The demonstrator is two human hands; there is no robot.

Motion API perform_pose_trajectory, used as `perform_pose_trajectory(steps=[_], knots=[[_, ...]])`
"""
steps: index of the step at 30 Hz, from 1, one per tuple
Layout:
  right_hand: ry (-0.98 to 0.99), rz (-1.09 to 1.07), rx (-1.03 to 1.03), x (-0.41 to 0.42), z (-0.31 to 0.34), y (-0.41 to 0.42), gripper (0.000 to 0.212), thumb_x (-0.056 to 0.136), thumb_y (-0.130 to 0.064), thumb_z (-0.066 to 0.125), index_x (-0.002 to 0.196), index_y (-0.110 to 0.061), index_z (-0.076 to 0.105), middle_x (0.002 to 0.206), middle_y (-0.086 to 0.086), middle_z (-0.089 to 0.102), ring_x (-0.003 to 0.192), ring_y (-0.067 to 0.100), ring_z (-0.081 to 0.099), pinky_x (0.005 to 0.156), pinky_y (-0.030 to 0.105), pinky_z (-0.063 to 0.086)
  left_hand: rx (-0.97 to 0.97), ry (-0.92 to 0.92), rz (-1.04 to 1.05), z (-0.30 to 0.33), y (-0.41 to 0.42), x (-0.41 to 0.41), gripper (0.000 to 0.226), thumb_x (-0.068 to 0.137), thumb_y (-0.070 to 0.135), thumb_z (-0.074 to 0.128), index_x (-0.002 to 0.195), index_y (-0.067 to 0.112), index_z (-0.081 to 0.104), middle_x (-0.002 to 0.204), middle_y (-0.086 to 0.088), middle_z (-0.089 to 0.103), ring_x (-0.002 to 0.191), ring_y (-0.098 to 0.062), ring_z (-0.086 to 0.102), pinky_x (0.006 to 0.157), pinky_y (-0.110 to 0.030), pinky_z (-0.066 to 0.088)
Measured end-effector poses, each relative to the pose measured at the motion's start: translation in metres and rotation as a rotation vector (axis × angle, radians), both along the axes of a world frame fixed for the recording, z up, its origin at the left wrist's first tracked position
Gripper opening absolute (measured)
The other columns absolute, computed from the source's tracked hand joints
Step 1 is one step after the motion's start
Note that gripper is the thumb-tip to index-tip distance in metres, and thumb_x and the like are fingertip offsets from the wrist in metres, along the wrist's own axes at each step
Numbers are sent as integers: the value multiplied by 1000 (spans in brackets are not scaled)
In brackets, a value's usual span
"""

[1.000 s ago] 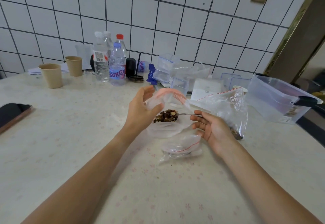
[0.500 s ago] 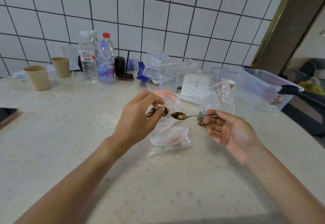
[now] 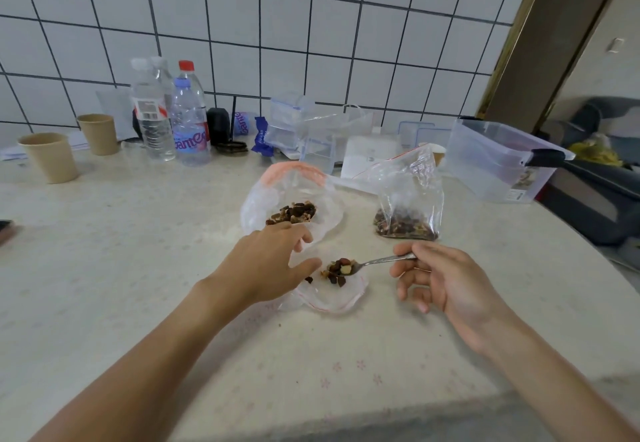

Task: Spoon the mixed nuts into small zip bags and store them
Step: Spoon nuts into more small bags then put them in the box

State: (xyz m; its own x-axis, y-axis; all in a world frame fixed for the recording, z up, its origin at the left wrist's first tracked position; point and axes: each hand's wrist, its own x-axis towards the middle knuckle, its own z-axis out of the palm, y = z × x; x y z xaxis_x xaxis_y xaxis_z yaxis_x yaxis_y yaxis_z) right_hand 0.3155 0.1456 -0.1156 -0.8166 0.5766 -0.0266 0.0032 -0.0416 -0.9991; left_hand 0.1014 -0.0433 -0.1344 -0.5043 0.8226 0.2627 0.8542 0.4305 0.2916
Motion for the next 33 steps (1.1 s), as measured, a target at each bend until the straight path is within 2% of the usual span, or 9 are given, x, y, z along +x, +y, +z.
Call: perform_pose_trajectory(steps=[7, 11, 13, 15, 17, 21, 25, 27, 33], knots=[[1, 40, 383, 9, 4, -10, 28, 109, -12, 45, 100, -10, 71, 81, 14, 72, 62, 29, 67, 44, 27, 41, 108, -224, -71, 3, 3, 3, 12, 96, 44, 67, 89, 35, 71, 82, 18, 69, 77, 0, 64, 74, -25, 57], [-71, 126, 1008, 24, 16, -20, 26, 109, -32, 41, 101, -29, 65, 85, -13, 67, 74, 15, 65, 67, 30, 51, 258, -433, -95, 10, 3, 1, 10, 95, 39, 71, 87, 34, 74, 82, 11, 71, 68, 1, 63, 57, -16, 49], [-92, 150, 1359, 30, 25, -26, 27, 108, -39, 34, 106, -34, 60, 85, -32, 57, 73, 4, 57, 67, 25, 46, 323, -531, -97, 13, 3, 1, 7, 94, 36, 74, 87, 33, 76, 82, 8, 73, 53, -2, 60, 48, -16, 47], [-52, 170, 1488, 31, 31, -30, 25, 107, -39, 35, 107, -33, 59, 83, -39, 48, 69, -3, 49, 63, 21, 41, 358, -554, -87, 14, 2, 1, 7, 92, 34, 76, 86, 32, 78, 82, 8, 73, 48, -3, 58, 44, -16, 45], [3, 165, 1392, 29, 31, -30, 23, 107, -38, 37, 105, -33, 59, 84, -33, 54, 71, 4, 56, 65, 26, 47, 354, -506, -82, 14, 2, 0, 7, 91, 35, 76, 86, 32, 78, 79, 12, 73, 55, 0, 60, 47, -12, 45], [159, 95, 734, 15, 25, -19, 24, 106, -23, 46, 98, -20, 69, 79, 6, 68, 67, 23, 66, 58, 25, 46, 298, -371, -80, 11, 2, 2, 9, 90, 43, 75, 85, 36, 76, 76, 17, 69, 68, 4, 61, 60, -9, 46], [220, -49, 223, -5, 14, -11, 28, 108, -11, 45, 94, -4, 68, 73, 17, 65, 62, 34, 63, 42, 30, 40, 303, -322, -82, 15, -1, 2, 30, 83, 65, 69, 89, 37, 75, 80, 15, 69, 64, 0, 62, 58, -12, 44], [215, -89, 60, -14, 11, -10, 26, 107, -12, 44, 98, -1, 66, 74, 19, 62, 62, 34, 62, 42, 30, 38, 338, -325, -69, 20, -3, 1, 41, 77, 73, 63, 90, 37, 76, 80, 16, 70, 63, -2, 60, 57, -12, 43], [232, -143, -127, -48, 15, -14, 25, 105, -13, 42, 100, -3, 65, 74, 13, 65, 60, 26, 64, 43, 31, 38, 679, -230, 86, 35, -6, -4, 17, 87, 50, 74, 83, 34, 74, 74, 20, 68, 63, -2, 61, 55, -12, 45]])
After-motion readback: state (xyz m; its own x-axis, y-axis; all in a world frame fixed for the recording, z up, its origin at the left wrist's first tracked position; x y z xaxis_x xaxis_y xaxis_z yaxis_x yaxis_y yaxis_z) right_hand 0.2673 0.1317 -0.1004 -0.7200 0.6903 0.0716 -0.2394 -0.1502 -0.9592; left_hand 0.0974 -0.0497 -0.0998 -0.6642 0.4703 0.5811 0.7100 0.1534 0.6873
